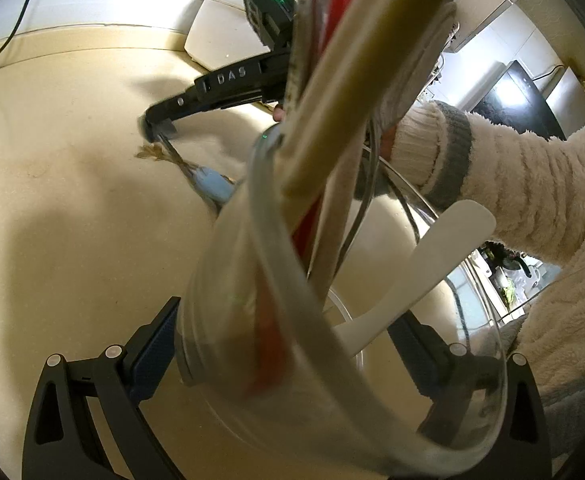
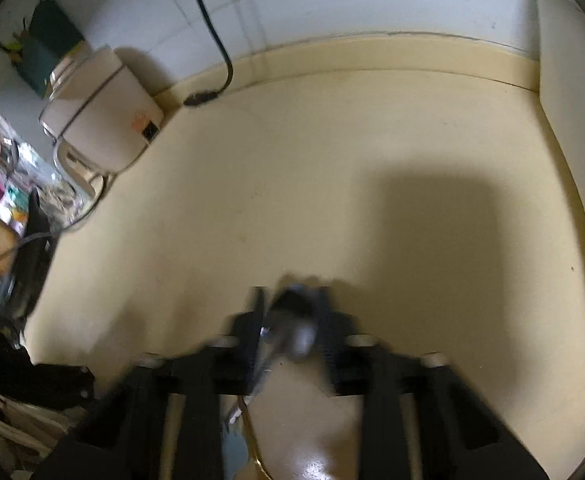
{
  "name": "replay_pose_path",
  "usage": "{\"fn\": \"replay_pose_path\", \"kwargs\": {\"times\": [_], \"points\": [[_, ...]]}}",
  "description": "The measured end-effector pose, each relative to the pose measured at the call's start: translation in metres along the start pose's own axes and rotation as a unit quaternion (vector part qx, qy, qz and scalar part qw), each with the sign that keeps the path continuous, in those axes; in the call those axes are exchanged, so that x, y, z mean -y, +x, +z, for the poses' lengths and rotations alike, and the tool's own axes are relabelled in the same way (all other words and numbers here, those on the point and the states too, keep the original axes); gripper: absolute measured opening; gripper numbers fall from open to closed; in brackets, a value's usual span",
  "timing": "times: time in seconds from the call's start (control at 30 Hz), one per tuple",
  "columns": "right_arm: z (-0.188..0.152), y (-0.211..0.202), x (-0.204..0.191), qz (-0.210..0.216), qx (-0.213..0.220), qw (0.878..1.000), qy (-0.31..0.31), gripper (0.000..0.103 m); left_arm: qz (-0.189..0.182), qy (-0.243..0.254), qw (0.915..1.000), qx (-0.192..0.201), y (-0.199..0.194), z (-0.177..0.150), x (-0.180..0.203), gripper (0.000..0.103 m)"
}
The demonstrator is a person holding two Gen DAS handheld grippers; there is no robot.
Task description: Organize utensils
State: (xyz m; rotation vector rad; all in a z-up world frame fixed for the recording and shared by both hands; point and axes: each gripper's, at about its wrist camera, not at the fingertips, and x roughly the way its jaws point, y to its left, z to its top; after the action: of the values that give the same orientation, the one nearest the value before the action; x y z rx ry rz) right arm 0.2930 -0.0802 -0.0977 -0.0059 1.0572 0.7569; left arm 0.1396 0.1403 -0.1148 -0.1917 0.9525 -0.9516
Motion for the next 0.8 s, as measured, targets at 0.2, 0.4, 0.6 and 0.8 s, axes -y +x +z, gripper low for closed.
{"fn": "replay_pose_path", "kwargs": {"times": [0.2,0.4,0.6,0.8], "points": [[-0.01,-0.017,-0.007,0.039,0.019,0.999,0.027,0.003,0.007,0.004,1.0,-0.002,0.0,0.0,0.002,0.098],[-0.015,-0.023,-0.008,0.017,-0.007,1.0,0.024,0.011,0.013,0.001,0.9999,0.002,0.004,0.0,0.006,0.099],[0.002,-0.003,0.004,0.123,-0.029,0.99,0.054,0.04,0.018,0.003,0.9998,0.001,0.005,-0.001,0.014,0.099],[0.001,0.006,-0.004,0.191,-0.066,0.979,-0.014,0.036,0.022,0.006,0.9997,0.0,0.007,-0.001,0.016,0.099]]}}
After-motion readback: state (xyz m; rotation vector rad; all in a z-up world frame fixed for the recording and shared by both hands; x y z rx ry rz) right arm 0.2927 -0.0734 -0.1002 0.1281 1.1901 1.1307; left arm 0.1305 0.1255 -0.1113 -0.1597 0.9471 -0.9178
